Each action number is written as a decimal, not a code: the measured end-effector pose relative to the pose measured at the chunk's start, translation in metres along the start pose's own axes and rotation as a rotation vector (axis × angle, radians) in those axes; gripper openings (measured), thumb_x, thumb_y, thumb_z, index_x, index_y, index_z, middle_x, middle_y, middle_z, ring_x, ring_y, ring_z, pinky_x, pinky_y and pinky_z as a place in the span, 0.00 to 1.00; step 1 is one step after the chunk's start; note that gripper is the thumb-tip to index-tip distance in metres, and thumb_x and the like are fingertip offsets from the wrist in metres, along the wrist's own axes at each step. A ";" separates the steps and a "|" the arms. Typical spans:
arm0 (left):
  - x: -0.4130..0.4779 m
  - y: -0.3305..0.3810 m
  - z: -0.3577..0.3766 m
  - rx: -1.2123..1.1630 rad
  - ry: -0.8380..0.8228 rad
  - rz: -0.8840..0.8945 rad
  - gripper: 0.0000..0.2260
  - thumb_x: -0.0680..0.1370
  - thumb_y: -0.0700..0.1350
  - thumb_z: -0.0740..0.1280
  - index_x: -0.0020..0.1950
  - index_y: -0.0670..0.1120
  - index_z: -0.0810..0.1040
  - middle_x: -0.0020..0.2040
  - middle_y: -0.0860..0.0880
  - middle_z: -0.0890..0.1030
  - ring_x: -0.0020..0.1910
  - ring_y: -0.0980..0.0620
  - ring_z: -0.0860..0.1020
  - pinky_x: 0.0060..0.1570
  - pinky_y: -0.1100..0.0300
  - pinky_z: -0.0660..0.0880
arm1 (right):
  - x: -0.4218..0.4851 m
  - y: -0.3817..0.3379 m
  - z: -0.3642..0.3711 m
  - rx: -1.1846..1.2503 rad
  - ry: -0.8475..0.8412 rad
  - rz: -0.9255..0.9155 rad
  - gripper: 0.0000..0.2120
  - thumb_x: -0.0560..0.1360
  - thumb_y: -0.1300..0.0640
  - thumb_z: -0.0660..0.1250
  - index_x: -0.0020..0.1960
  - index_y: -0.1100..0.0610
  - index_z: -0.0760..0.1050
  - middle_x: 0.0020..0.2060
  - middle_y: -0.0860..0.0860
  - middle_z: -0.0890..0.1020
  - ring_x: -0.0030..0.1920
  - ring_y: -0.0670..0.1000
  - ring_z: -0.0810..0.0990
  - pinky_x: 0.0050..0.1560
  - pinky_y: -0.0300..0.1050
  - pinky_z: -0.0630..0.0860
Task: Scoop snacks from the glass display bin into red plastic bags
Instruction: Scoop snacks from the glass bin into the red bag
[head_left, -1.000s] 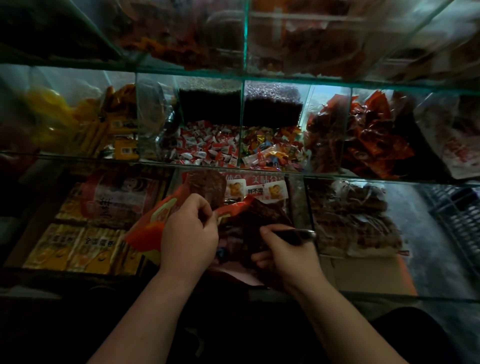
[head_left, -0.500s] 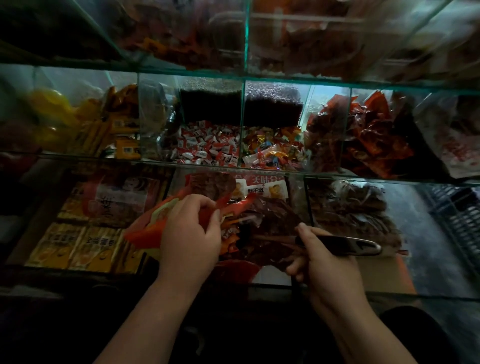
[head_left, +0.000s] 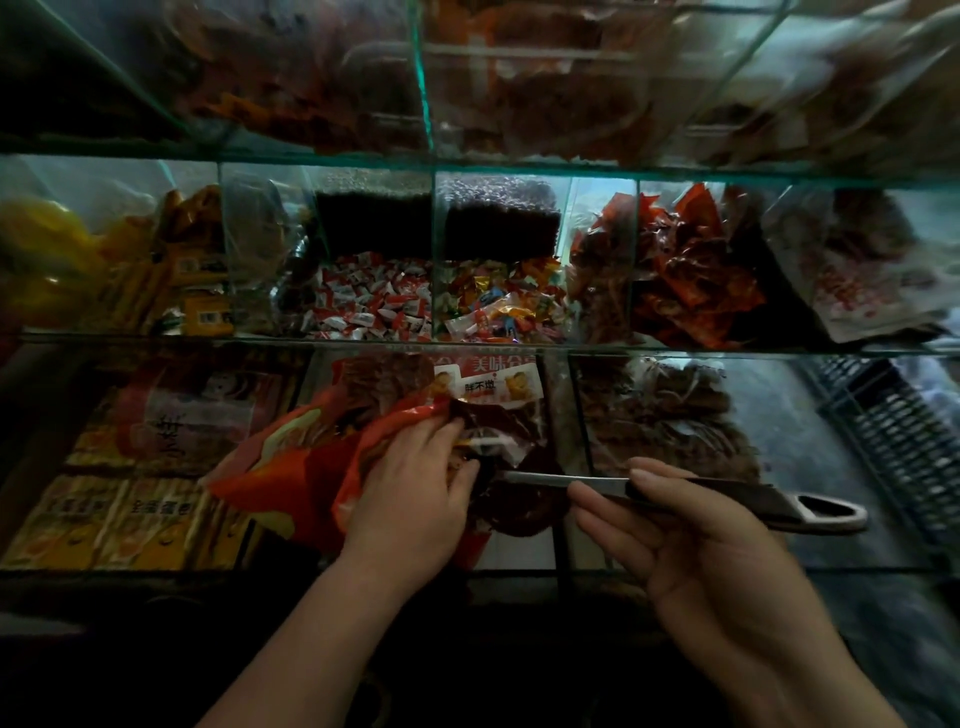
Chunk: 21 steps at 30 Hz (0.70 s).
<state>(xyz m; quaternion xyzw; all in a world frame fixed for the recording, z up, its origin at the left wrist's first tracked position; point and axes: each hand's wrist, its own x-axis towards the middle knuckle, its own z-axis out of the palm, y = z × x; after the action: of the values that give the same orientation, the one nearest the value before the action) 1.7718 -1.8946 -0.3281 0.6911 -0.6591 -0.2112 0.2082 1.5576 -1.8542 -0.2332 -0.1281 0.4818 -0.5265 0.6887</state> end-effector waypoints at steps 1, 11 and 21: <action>-0.002 0.001 0.000 -0.010 0.051 0.026 0.24 0.83 0.59 0.58 0.79 0.54 0.67 0.78 0.54 0.66 0.77 0.56 0.58 0.73 0.60 0.52 | -0.004 -0.002 0.000 0.033 -0.029 0.015 0.11 0.66 0.66 0.69 0.49 0.64 0.78 0.40 0.64 0.85 0.49 0.68 0.86 0.40 0.56 0.85; 0.013 0.028 -0.020 -0.106 0.420 0.197 0.18 0.84 0.54 0.59 0.67 0.47 0.79 0.69 0.52 0.76 0.74 0.53 0.67 0.76 0.43 0.61 | -0.034 -0.006 0.021 0.123 -0.108 -0.124 0.13 0.63 0.68 0.68 0.48 0.63 0.77 0.42 0.66 0.86 0.46 0.65 0.88 0.36 0.49 0.85; 0.131 0.080 -0.039 -0.025 0.238 0.329 0.21 0.85 0.55 0.58 0.73 0.47 0.75 0.75 0.47 0.72 0.77 0.47 0.64 0.77 0.49 0.52 | 0.022 -0.037 0.051 0.216 -0.031 -0.355 0.06 0.81 0.67 0.63 0.48 0.61 0.78 0.38 0.54 0.88 0.50 0.60 0.88 0.51 0.51 0.85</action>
<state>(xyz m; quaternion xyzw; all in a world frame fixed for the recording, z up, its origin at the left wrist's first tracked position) 1.7340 -2.0288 -0.2527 0.5916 -0.7311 -0.0993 0.3251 1.5752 -1.9054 -0.1940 -0.1445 0.3817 -0.6863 0.6020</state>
